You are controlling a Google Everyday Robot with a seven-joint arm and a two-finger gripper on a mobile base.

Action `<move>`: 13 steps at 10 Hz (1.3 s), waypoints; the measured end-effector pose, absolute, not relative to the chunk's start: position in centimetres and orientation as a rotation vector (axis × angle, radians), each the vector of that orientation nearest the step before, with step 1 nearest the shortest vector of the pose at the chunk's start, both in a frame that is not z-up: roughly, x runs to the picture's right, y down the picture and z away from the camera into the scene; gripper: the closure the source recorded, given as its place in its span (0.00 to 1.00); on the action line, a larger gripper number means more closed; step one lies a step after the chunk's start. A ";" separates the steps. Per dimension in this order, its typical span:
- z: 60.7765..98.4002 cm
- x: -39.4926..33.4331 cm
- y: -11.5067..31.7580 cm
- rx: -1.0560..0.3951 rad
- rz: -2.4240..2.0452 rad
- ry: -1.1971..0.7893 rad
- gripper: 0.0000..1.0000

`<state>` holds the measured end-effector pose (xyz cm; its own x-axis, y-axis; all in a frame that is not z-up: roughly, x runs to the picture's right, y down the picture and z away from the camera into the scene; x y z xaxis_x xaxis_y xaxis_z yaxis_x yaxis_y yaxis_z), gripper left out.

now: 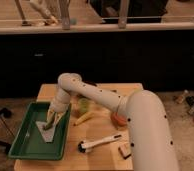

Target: Place pepper in tray

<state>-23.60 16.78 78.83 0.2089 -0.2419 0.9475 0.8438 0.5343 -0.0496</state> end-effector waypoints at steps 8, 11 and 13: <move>80.0 -22.0 16.7 -0.659 -0.768 -1.102 0.20; 80.0 -21.9 16.4 -0.643 -0.772 -1.102 0.20; 79.9 -21.7 16.2 -0.629 -0.775 -1.100 0.20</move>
<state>-21.73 16.24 79.89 0.2499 -0.2332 0.9398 0.8065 0.5873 -0.0687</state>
